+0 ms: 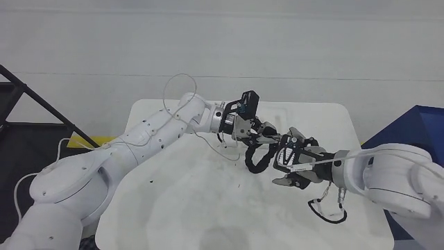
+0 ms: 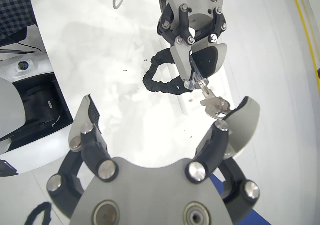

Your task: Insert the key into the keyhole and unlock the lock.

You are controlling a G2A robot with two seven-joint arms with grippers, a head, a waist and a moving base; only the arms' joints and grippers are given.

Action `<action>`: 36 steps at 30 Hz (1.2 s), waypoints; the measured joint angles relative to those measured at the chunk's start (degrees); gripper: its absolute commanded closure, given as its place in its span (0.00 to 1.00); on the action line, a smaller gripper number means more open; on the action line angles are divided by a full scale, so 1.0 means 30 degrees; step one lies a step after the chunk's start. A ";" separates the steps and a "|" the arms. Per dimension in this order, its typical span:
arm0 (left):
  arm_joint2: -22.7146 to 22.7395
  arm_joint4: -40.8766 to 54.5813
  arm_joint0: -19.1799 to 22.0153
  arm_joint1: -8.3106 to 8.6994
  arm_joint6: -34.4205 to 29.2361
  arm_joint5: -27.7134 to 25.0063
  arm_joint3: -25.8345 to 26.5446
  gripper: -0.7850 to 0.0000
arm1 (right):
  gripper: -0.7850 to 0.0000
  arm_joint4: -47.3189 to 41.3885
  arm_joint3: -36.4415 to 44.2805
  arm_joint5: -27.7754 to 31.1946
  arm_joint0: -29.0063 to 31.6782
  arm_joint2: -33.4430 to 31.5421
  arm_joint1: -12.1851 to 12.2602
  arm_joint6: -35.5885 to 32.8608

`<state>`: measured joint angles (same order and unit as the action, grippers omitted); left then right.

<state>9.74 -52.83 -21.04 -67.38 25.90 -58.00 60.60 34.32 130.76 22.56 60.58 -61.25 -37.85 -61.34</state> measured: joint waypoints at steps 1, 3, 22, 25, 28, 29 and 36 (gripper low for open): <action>0.0000 -0.0166 0.0000 -0.0011 0.0186 0.0000 -0.0065 1.00 | 0.00 -0.0116 0.0000 -0.0023 -0.0036 -0.0003 -0.0013 -0.0083; 0.0000 -0.0532 -0.0004 -0.0040 0.0612 0.0000 -0.0232 1.00 | 0.00 -0.0347 0.0011 -0.0033 -0.0098 -0.0014 -0.0038 -0.0244; 0.0000 -0.3001 -0.0036 -0.0532 0.2722 0.0000 -0.0868 1.00 | 0.00 -0.1713 -0.0855 -0.0345 -0.0391 0.0181 -0.0340 -0.0198; 0.0000 -0.3425 -0.0103 -0.0574 0.3017 0.0000 -0.0865 1.00 | 0.00 -0.1625 -0.0828 0.0072 -0.0440 0.0115 -0.0344 -0.0357; 0.0003 -0.3870 -0.0178 -0.0557 0.3350 0.0001 -0.0898 1.00 | 0.00 -0.1183 -0.0809 0.0926 -0.0532 -0.0076 -0.0306 -0.0537; 0.0003 -0.4007 -0.0195 -0.0533 0.3450 0.0001 -0.0930 1.00 | 0.00 -0.0950 -0.0795 0.1197 -0.0552 -0.0173 -0.0285 -0.0566; 0.0000 -0.5772 -0.0348 -0.0270 0.4218 0.0001 -0.0422 1.00 | 0.00 0.1146 -0.0840 0.3220 -0.0400 -0.0804 -0.0155 0.0092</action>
<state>9.74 -70.15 -22.08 -68.19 38.56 -58.00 59.34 37.75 128.24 32.23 59.38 -63.66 -38.31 -61.07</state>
